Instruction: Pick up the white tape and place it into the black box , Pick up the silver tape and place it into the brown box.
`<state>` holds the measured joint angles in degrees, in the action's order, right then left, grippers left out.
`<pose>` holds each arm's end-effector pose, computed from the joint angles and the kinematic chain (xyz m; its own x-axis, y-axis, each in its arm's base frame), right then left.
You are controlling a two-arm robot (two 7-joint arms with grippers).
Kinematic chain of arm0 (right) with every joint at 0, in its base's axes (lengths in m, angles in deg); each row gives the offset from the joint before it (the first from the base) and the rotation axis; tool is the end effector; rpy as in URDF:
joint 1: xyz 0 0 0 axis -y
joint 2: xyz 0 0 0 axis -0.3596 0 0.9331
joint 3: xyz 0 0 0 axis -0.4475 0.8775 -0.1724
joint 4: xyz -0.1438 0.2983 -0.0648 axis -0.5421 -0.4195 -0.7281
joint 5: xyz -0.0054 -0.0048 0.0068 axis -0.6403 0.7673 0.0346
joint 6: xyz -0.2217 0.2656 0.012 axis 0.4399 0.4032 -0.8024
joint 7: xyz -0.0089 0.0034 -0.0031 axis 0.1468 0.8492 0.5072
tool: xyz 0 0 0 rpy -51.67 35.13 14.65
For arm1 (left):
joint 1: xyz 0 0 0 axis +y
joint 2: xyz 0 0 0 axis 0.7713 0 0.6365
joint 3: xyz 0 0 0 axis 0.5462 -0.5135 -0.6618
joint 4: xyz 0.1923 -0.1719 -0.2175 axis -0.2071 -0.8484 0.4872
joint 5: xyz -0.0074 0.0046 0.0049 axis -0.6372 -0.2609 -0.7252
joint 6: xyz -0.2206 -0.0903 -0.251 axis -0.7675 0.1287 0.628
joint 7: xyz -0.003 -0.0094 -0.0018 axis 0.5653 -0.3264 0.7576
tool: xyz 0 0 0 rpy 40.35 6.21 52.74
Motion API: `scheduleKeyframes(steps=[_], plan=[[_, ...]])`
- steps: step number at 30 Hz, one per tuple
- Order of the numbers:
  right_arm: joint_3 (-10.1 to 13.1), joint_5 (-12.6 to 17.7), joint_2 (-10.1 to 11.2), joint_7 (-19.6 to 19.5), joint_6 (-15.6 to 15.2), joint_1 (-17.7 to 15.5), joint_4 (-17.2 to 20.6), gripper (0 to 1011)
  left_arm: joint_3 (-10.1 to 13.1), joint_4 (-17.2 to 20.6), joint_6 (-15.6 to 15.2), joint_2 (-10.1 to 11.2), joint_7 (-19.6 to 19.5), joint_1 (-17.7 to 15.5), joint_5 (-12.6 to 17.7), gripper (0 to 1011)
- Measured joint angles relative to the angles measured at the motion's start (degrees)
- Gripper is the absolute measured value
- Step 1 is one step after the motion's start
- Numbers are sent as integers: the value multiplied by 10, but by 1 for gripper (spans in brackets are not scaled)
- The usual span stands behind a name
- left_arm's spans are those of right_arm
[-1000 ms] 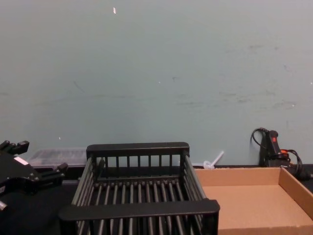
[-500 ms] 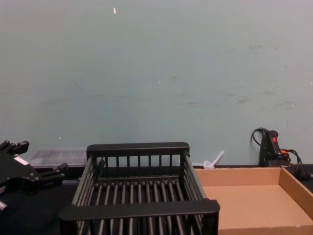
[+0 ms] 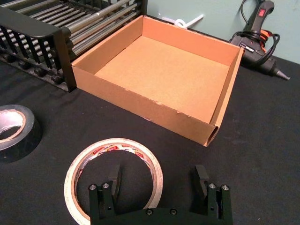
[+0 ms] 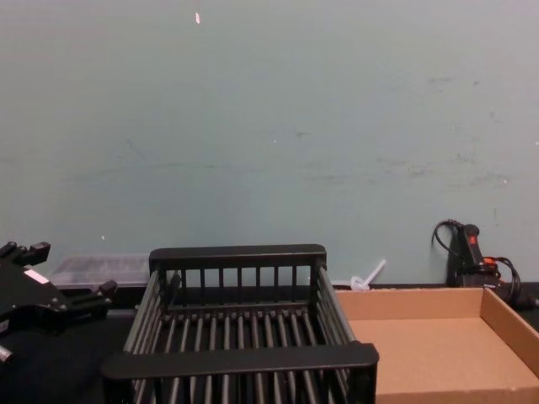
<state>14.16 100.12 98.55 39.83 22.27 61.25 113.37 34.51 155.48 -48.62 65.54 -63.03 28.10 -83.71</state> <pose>0.3089 -0.1139 -0.3504 0.5020 -0.8549 0.1308 0.7993 0.4009 -0.4477 0.4011 0.0996 -0.3475 0.2921 0.8803 0.3738 -0.9553 0.2873 0.0700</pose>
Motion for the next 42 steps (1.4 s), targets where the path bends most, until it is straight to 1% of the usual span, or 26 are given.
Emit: scheduleKeyframes(steps=[10, 42], plan=[[12, -3, -18, 13, -7, 4, -10, 1002, 0, 0, 0, 0, 0, 0, 0, 1001], [41, -22, -57, 48, -20, 8, -27, 1002, 0, 0, 0, 0, 0, 0, 0, 1001]])
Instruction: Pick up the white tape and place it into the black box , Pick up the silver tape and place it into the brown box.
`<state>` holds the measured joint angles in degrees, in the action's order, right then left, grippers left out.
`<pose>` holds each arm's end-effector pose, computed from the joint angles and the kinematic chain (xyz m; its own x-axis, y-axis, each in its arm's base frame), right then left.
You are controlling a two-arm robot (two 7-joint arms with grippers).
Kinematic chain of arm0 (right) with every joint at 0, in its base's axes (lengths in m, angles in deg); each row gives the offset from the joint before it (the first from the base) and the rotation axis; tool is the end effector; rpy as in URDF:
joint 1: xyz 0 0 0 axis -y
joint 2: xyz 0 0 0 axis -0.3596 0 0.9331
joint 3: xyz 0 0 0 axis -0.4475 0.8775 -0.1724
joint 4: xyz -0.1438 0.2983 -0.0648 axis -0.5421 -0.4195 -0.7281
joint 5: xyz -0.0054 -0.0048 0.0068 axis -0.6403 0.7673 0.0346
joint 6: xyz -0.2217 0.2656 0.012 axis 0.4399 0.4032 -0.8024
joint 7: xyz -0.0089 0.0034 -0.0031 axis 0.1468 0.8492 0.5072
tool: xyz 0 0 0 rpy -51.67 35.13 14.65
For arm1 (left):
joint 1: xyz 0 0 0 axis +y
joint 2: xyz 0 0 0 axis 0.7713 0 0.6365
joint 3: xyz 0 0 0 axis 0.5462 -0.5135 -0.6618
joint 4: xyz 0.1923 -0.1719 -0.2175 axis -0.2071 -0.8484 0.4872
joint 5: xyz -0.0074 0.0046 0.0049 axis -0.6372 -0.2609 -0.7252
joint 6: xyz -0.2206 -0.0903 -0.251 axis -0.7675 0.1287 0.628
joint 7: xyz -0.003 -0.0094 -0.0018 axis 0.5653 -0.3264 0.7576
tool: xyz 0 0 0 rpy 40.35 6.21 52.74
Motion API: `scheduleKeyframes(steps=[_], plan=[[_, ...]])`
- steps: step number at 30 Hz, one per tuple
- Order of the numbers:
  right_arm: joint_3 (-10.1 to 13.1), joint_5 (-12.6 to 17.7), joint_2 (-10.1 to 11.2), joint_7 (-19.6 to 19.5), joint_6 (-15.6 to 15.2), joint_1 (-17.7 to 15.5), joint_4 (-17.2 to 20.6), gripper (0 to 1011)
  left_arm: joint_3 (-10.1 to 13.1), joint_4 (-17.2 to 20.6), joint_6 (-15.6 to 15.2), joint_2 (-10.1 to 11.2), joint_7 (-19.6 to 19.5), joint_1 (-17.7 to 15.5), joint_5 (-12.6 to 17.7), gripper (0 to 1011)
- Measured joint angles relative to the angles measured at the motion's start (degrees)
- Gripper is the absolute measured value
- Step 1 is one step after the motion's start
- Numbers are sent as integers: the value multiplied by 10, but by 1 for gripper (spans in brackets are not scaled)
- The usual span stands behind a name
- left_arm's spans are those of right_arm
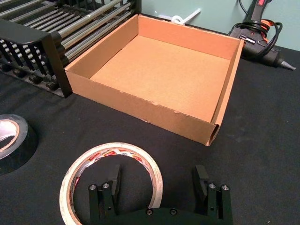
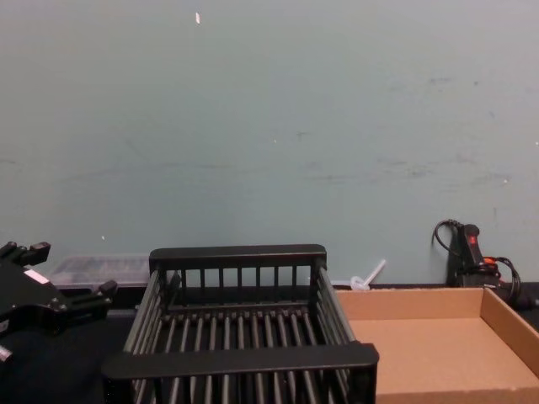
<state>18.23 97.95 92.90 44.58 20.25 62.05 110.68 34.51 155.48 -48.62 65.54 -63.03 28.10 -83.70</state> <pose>0.3189 -0.1136 -0.3578 0.4862 -0.8716 0.0625 0.7933 0.4104 -0.4497 0.4011 0.0996 -0.3475 0.2921 0.8803 0.3739 -0.9553 0.2873 0.0700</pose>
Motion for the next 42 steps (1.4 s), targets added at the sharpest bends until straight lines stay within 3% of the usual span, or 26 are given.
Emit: scheduleKeyframes(steps=[32, 42], plan=[[4, -2, -5, 10, -6, 1, -5, 1000, 0, 0, 0, 0, 0, 0, 0, 1001], [3, -2, -4, 9, -5, 1, -4, 787, 0, 0, 0, 0, 0, 0, 0, 1001]])
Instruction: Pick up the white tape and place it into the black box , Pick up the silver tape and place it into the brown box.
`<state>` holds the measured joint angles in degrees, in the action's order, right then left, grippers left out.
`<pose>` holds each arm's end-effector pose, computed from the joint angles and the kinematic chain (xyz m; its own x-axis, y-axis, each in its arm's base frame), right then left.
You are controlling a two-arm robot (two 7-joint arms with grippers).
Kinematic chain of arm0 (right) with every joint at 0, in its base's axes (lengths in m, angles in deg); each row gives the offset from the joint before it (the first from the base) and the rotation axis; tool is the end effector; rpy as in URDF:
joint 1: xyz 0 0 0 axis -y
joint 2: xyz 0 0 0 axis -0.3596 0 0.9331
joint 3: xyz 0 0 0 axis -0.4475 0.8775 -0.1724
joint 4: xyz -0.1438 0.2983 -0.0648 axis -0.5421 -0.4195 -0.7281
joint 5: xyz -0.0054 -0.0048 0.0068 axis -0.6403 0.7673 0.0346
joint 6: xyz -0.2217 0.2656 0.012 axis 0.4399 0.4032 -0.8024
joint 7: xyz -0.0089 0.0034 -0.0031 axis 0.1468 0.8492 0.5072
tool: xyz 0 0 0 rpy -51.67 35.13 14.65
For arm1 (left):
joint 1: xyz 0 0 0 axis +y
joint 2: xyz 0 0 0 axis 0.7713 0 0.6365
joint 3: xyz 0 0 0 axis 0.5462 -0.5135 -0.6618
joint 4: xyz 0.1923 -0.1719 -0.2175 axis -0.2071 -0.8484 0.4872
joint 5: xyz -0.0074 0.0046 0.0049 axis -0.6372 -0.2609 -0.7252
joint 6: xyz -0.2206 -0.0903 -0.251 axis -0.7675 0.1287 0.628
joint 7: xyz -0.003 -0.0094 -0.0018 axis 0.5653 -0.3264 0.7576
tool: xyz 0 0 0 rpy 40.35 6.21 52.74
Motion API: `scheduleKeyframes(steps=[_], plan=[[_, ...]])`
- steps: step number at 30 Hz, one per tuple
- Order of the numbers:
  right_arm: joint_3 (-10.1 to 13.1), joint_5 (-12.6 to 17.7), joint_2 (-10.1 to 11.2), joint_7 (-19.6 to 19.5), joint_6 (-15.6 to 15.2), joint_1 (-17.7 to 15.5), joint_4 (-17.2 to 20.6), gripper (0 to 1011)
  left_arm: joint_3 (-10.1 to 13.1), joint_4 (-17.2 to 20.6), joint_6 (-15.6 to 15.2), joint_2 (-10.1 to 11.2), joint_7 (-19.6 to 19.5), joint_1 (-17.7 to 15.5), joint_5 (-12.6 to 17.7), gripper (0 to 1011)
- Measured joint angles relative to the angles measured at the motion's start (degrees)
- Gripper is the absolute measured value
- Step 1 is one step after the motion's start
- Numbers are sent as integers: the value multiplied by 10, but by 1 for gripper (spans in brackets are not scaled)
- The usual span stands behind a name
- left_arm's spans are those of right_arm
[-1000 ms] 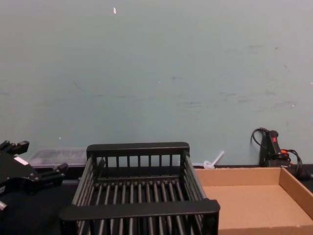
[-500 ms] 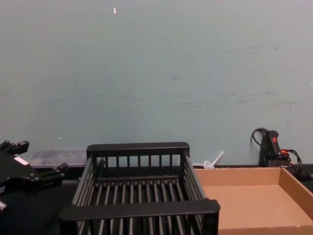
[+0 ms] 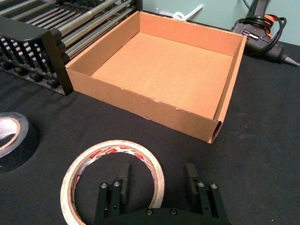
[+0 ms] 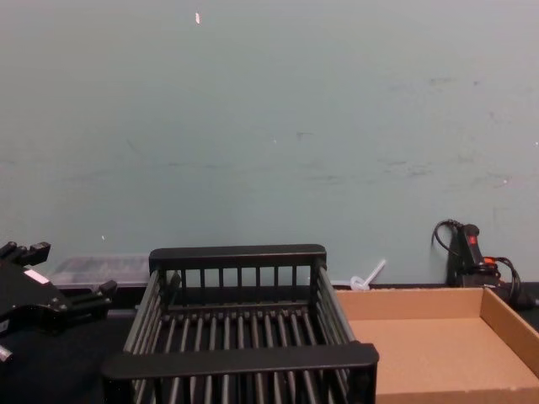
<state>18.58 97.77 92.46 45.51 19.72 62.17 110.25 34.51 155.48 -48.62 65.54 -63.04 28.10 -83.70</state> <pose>0.3198 -0.1145 -0.3593 0.4900 -0.8703 0.0504 0.7857 0.4159 -0.4579 0.4011 0.0996 -0.3475 0.2923 0.8802 0.3739 -0.9552 0.2874 0.0701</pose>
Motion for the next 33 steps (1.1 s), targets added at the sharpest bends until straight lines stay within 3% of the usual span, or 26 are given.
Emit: scheduleKeyframes(steps=[2, 4, 10, 22, 33], plan=[[0, 0, 0, 0, 0, 0, 0, 687, 0, 0, 0, 0, 0, 0, 0, 1001], [0, 0, 0, 0, 0, 0, 0, 677, 0, 0, 0, 0, 0, 0, 0, 1001], [0, 0, 0, 0, 0, 0, 0, 446, 0, 0, 0, 0, 0, 0, 0, 1001], [0, 0, 0, 0, 0, 0, 0, 101, 0, 0, 0, 0, 0, 0, 0, 1001], [0, 0, 0, 0, 0, 0, 0, 96, 0, 0, 0, 0, 0, 0, 0, 1001]])
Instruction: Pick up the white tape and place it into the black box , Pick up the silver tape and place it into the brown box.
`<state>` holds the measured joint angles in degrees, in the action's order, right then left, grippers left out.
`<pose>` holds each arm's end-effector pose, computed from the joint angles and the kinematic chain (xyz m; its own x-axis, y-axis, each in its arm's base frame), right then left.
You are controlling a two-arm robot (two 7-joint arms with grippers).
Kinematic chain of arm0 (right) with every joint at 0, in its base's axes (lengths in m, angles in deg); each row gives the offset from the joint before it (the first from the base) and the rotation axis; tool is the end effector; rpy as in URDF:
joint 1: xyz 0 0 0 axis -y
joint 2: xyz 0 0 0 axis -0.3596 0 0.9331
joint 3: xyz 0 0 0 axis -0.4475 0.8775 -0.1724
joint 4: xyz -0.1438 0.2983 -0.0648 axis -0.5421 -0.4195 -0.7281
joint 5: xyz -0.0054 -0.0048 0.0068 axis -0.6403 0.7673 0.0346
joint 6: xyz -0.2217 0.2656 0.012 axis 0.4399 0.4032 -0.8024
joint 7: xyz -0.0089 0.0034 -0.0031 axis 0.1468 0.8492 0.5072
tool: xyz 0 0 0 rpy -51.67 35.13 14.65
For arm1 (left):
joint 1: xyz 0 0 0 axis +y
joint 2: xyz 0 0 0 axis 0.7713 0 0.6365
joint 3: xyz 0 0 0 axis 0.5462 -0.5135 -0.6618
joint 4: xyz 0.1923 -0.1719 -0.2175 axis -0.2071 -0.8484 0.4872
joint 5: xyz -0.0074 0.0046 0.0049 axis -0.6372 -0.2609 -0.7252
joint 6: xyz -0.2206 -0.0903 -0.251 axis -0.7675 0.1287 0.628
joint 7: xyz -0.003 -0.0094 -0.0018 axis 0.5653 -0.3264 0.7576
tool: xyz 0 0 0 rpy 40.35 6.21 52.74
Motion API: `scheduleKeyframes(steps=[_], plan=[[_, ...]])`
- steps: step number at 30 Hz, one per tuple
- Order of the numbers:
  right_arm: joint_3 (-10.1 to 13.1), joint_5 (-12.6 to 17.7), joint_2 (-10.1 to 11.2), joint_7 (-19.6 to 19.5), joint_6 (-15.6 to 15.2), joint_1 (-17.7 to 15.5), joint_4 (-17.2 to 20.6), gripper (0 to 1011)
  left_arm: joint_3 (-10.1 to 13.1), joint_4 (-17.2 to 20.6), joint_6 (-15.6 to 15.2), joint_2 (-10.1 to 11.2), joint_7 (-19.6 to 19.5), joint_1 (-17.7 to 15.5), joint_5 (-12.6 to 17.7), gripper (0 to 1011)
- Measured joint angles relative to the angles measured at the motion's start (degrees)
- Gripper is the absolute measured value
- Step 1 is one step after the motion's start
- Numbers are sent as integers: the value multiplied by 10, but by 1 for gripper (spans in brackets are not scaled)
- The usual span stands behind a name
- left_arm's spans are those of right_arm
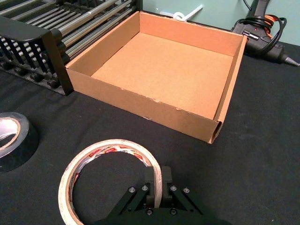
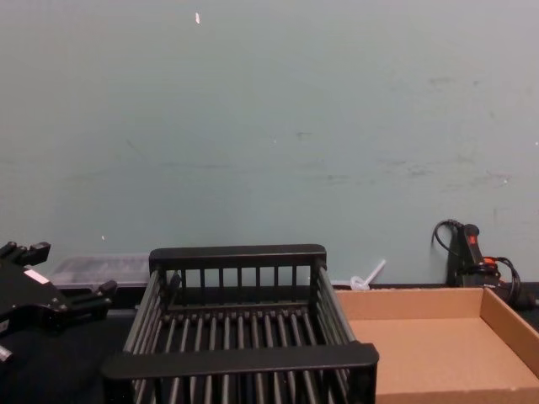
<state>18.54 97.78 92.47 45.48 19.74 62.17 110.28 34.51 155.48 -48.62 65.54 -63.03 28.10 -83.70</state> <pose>0.3198 -0.1142 -0.3592 0.4903 -0.8701 0.0506 0.7858 0.4162 -0.4575 0.4011 0.0996 -0.3475 0.2921 0.8803 0.3739 -0.9553 0.2873 0.0700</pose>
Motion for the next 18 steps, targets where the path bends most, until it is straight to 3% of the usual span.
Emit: scheduleKeyframes(steps=[18], plan=[[13, 10, -1, 8, 27, 0, 31, 96, 0, 0, 0, 0, 0, 0, 0, 1001]])
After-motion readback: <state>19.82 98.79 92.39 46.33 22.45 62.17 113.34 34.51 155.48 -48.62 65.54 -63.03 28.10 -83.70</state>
